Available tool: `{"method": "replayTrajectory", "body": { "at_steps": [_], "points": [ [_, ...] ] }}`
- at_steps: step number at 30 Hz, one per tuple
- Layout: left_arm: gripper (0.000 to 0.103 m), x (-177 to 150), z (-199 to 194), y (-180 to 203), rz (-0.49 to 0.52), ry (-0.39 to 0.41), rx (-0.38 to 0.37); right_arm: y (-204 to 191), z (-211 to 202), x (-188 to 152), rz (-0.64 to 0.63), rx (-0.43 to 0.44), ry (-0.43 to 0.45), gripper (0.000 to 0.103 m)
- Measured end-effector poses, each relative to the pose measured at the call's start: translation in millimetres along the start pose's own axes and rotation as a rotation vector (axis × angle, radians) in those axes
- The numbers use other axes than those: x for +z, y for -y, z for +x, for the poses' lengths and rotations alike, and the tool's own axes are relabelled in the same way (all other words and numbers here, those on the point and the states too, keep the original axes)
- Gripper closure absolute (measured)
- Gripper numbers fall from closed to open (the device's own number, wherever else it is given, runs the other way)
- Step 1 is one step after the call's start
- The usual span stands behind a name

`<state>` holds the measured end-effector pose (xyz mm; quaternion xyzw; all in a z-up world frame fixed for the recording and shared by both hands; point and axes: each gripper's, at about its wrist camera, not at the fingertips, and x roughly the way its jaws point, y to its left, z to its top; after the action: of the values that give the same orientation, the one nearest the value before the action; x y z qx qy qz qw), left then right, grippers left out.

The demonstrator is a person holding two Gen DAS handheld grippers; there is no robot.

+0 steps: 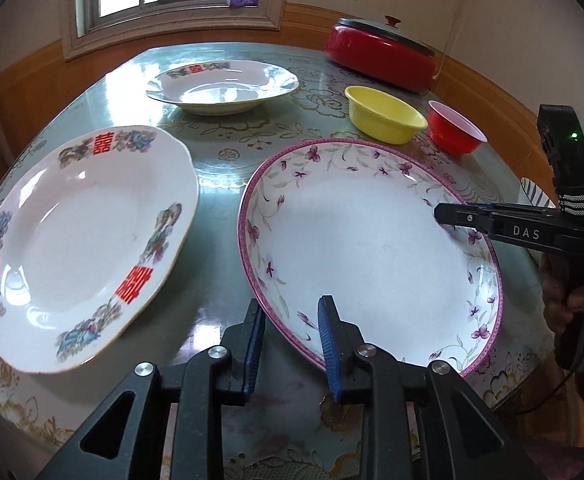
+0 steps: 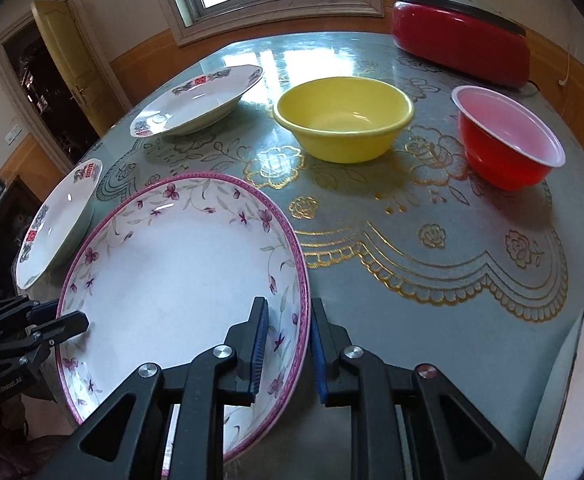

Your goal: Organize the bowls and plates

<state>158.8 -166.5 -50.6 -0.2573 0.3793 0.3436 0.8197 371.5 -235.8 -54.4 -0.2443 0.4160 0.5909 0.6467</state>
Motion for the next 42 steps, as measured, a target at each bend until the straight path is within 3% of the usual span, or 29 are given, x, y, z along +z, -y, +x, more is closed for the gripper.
{"method": "replayTrajectory", "body": {
  "at_steps": [10,21,31,42],
  "points": [
    [0.074,1.7,3.0,1.2,-0.041,0.023,0.109,-2.8,12.2,16.8,-0.03,0.021,-0.006,0.084],
    [0.074,12.5,10.0,-9.1,-0.002,0.002,0.073,-12.3,3.5,7.0,0.022,-0.064,-0.019,0.08],
    [0.075,20.6,13.9,-10.3,0.043,-0.011,0.046,-13.0,-0.1,-6.3,0.102,-0.135,0.028,0.08],
    [0.074,4.1,-15.5,-9.5,0.058,0.039,0.03,-12.3,-0.6,-2.6,0.127,-0.177,0.018,0.074]
  ]
}}
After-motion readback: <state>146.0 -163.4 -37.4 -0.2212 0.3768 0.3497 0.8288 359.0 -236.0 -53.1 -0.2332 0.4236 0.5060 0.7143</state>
